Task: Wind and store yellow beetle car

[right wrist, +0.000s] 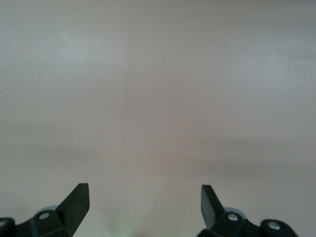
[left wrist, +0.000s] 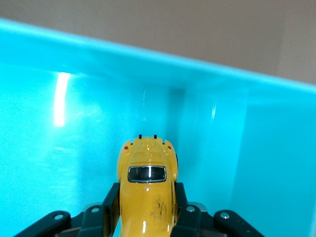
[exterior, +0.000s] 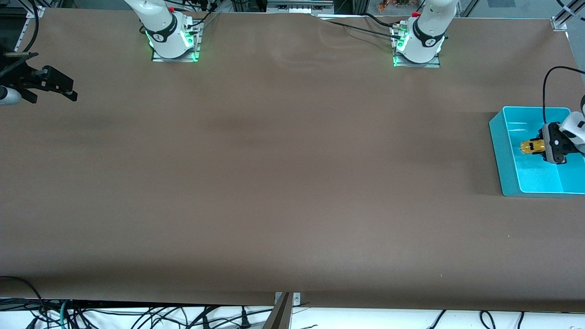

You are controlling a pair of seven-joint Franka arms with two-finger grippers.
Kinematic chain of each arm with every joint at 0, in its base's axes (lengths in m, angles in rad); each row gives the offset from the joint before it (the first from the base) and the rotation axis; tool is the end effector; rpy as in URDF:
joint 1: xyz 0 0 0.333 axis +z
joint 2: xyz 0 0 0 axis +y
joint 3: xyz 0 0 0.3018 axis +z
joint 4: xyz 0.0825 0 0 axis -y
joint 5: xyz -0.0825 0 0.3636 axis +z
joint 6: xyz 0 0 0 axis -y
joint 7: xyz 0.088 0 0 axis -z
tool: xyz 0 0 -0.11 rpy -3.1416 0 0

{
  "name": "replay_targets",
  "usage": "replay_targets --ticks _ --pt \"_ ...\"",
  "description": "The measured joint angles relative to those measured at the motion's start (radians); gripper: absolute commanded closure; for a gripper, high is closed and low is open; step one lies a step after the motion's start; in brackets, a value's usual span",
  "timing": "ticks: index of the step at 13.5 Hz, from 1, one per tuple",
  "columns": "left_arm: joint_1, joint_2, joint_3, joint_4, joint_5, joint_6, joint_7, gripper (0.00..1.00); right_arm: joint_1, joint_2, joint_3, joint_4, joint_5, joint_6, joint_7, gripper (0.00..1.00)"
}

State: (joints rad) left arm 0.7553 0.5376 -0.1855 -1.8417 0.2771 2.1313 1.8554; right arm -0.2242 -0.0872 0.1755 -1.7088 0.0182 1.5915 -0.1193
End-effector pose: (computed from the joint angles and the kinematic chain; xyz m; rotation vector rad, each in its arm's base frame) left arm 0.4927 0.3364 0.2208 2.2137 -1.9546 -0.2856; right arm 0.5079 -0.0192 0.5914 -3.1337 -0.1082 0.0487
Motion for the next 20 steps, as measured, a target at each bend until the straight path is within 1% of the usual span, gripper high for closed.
replay_targets --ticks 1,2,3,8,11,12,15,17,18,20 --pt "0.004 0.023 0.000 0.003 0.011 0.014 0.005 0.71 0.000 0.000 0.000 0.000 0.000 0.000 0.000 0.00" --pt "0.005 0.037 -0.001 0.007 0.017 0.027 0.009 0.44 0.000 0.000 0.000 0.000 0.000 0.000 0.000 0.00" --pt "0.005 0.044 -0.002 0.010 0.018 0.031 0.013 0.00 0.000 0.000 0.000 0.001 0.000 0.000 0.000 0.00" --pt "0.004 0.045 -0.010 0.029 0.018 0.030 0.018 0.00 0.000 0.000 0.000 0.001 0.000 0.000 0.000 0.00" --pt "0.004 0.011 -0.038 0.070 0.015 0.008 0.016 0.00 0.000 0.000 0.000 0.001 0.000 0.000 0.000 0.00" --pt "0.003 -0.005 -0.057 0.100 0.009 -0.037 0.013 0.00 0.000 0.000 0.000 0.002 0.000 0.000 0.000 0.00" --pt "-0.029 -0.038 -0.112 0.235 -0.012 -0.240 -0.047 0.00 0.000 0.000 0.000 0.005 0.000 -0.002 0.000 0.00" --pt "-0.083 -0.046 -0.135 0.327 -0.015 -0.370 -0.148 0.00 0.000 0.000 0.000 0.006 0.000 -0.007 0.000 0.00" --pt "-0.117 -0.046 -0.142 0.364 -0.015 -0.416 -0.204 0.00 0.000 0.000 0.000 0.007 0.000 -0.008 0.000 0.00" --pt "-0.189 -0.046 -0.147 0.410 -0.017 -0.471 -0.324 0.00 0.000 0.000 0.000 0.007 0.000 -0.009 0.000 0.00"
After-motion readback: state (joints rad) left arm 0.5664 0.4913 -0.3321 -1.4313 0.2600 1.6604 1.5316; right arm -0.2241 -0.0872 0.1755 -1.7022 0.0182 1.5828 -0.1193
